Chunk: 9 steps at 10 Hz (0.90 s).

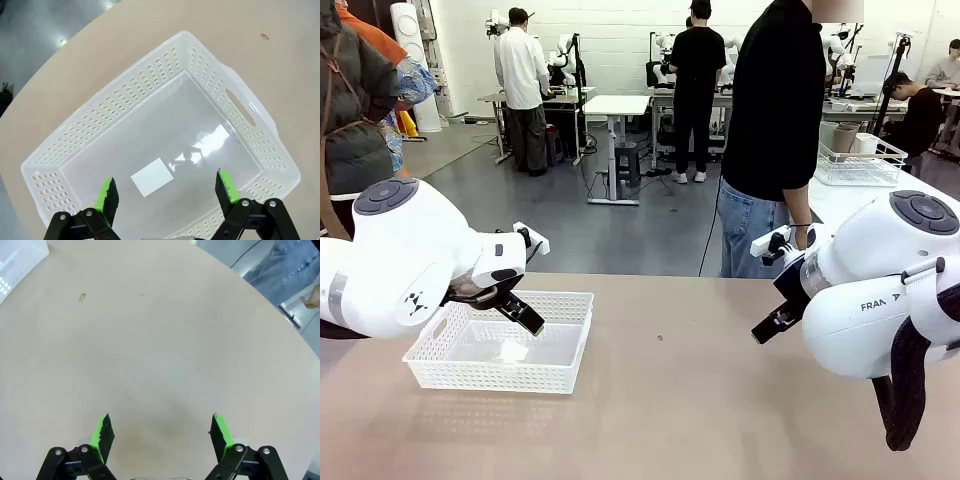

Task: Clean and organize the cups into the basket.
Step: Pick up the Organizing basket and move it to the center of the table, then pick up the Reusable plastic cup from the right side of the table and place it inside the Organizing basket.

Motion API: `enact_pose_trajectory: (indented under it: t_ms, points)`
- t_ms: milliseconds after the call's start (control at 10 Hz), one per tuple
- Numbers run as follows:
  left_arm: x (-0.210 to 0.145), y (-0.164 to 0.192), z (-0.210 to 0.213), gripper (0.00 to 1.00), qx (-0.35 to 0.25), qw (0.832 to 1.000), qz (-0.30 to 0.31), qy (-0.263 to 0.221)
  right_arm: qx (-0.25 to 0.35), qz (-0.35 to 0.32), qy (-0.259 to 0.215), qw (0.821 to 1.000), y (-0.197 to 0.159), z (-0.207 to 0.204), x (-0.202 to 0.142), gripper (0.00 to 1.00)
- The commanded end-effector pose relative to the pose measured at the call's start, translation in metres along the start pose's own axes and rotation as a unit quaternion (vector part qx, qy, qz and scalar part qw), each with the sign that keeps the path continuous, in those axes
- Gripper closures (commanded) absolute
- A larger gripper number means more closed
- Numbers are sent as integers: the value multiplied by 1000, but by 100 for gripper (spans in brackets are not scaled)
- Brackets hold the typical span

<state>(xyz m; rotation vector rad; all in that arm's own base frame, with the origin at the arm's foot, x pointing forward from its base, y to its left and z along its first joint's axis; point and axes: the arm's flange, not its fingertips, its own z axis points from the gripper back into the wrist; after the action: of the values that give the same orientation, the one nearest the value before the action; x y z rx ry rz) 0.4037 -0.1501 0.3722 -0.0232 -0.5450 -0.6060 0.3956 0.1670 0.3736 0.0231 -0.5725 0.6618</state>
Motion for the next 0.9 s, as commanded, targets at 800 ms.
enact_pose_trajectory:
  t_ms: [800]
  points:
    - [0, 0, 0, 0, 0, 1000, 0, 0, 0, 0, 0, 1000, 0, 0, 0, 0]
